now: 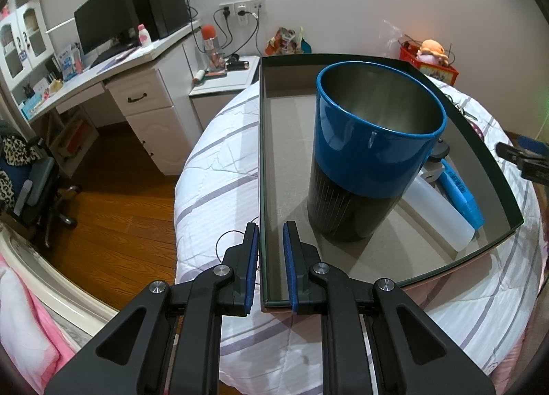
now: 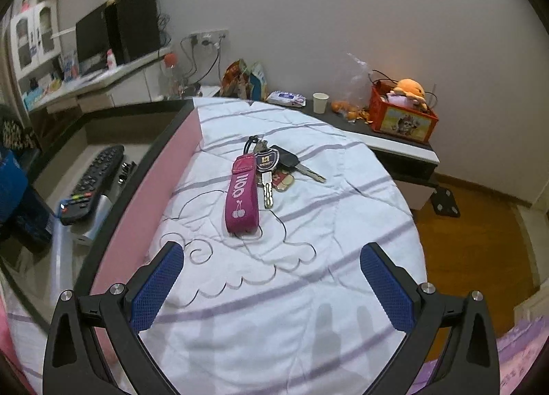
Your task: Organize rigid objects
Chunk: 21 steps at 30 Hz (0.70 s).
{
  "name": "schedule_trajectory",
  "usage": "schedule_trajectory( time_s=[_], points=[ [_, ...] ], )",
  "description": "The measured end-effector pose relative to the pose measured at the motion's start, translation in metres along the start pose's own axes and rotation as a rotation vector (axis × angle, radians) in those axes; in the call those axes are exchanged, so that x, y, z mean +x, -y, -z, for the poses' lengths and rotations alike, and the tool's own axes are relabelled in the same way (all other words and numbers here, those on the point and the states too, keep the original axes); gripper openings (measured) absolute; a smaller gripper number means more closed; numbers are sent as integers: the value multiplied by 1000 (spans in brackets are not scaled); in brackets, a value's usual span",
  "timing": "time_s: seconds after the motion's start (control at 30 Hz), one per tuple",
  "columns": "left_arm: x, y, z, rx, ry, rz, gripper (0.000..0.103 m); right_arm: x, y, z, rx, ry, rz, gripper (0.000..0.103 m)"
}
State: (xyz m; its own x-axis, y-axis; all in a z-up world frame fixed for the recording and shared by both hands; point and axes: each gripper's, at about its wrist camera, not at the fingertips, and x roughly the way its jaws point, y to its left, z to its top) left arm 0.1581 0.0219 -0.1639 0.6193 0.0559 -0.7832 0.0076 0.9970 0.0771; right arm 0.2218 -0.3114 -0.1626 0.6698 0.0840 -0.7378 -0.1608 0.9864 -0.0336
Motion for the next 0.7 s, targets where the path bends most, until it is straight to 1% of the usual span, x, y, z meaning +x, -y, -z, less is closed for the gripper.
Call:
schedule_trajectory(
  time_s=[0.17,0.33,0.43,0.47,0.5,0.53,0.57,0.7],
  points=[
    [0,0,0,4,0,-8,13,28,-9,-16,-86,-35,-4,103],
    [1,3,0,8,-1,-13,13,50,-8,-24,-80,-59,-33,101],
    [1,3,1,10,-1,-15,13,59,-5,-21,-56,-92,-51,76],
    [1,3,1,10,-1,-15,13,60,-3,-19,-45,-102,-64,63],
    [1,3,1,10,-1,-15,13,59,-1,-18,-28,-97,-77,58],
    [1,3,1,10,-1,-15,13,56,0,-17,-17,-94,-79,50],
    [1,3,1,11,-1,-17,13,53,1,-16,-12,-92,-85,31],
    [1,4,1,12,-1,-20,13,40,0,-8,-10,-104,-116,25]
  ],
)
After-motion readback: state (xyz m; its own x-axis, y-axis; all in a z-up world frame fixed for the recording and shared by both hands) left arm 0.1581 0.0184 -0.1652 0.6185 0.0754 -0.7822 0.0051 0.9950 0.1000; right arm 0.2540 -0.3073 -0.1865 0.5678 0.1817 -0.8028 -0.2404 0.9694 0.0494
